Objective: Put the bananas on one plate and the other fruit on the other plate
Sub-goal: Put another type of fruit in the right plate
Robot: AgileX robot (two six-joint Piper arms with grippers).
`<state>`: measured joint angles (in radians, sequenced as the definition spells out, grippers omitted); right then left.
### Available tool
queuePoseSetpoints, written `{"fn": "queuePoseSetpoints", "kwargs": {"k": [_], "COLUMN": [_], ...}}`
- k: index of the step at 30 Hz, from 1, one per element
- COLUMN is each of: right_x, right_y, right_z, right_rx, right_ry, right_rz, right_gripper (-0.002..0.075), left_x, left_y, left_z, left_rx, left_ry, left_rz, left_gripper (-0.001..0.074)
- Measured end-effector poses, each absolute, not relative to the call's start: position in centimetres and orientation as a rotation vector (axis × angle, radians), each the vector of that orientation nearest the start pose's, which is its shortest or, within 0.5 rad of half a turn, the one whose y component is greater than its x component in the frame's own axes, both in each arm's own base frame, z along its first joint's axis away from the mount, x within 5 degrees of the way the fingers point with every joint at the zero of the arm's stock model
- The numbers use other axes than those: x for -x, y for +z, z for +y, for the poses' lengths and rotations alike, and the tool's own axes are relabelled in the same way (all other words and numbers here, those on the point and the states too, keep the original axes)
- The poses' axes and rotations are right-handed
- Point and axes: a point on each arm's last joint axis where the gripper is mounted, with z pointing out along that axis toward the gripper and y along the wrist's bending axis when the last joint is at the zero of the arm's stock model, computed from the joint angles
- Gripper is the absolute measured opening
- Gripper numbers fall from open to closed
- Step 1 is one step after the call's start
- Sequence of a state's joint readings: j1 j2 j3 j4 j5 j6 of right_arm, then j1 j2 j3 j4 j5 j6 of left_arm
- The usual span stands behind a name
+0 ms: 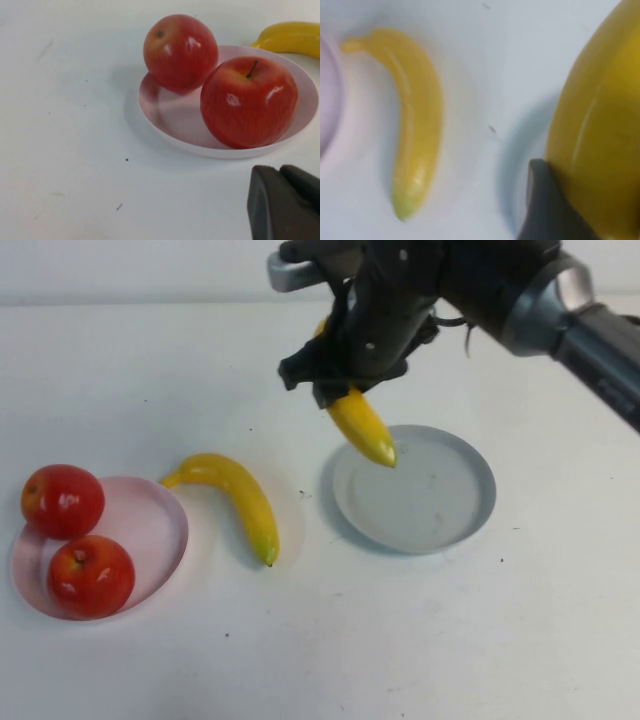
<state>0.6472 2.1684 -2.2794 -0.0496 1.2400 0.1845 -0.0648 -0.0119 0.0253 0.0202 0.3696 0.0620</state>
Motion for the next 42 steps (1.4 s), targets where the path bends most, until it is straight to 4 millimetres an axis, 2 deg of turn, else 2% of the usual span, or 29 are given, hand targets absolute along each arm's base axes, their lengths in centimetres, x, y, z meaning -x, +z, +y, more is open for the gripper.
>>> {"fn": "queuePoseSetpoints", "kwargs": {"k": [2, 4, 8, 11, 18, 26, 28, 34, 39, 42], "right_x": [-37.9, -37.3, -36.4, -35.9, -36.6, -38.6, -38.9, -39.3, -39.3, -38.9], "right_y": [33.0, 32.4, 30.0, 27.9, 25.0, 22.4, 21.9, 22.6, 24.1, 25.7], "right_z": [26.5, 24.5, 20.7, 19.4, 20.0, 20.1, 20.3, 20.5, 20.6, 21.8], "right_rx": [0.547, 0.482, 0.324, 0.263, 0.22, 0.181, 0.18, 0.174, 0.19, 0.344], "right_ry": [0.184, 0.128, 0.088, 0.121, 0.211, 0.211, 0.209, 0.222, 0.194, 0.179], "right_rz": [2.601, 2.661, 2.715, 2.726, 2.73, 2.756, 2.765, 2.76, 2.786, 2.761], "right_gripper": [0.03, 0.03, 0.03, 0.03, 0.03, 0.0302, 0.0323, 0.0461, 0.049, 0.0491], "left_x": [-5.3, -5.3, -5.3, -5.3, -5.3, -5.3, -5.3, -5.3, -5.3, -5.3], "left_y": [17.2, 17.2, 17.2, 17.2, 17.2, 17.2, 17.2, 17.2, 17.2, 17.2], "left_z": [-0.3, -0.3, -0.3, -0.3, -0.3, -0.3, -0.3, -0.3, -0.3, -0.3], "left_rx": [-0.131, -0.131, -0.131, -0.131, -0.131, -0.131, -0.131, -0.132, -0.132, -0.132], "left_ry": [0.018, 0.018, 0.018, 0.018, 0.018, 0.018, 0.018, 0.019, 0.019, 0.019], "left_rz": [1.862, 1.862, 1.862, 1.862, 1.862, 1.862, 1.862, 1.862, 1.862, 1.862], "left_gripper": [-0.0001, -0.0001, -0.0001, -0.0001, -0.0001, -0.0001, -0.0001, -0.0001, -0.0001, -0.0001]}}
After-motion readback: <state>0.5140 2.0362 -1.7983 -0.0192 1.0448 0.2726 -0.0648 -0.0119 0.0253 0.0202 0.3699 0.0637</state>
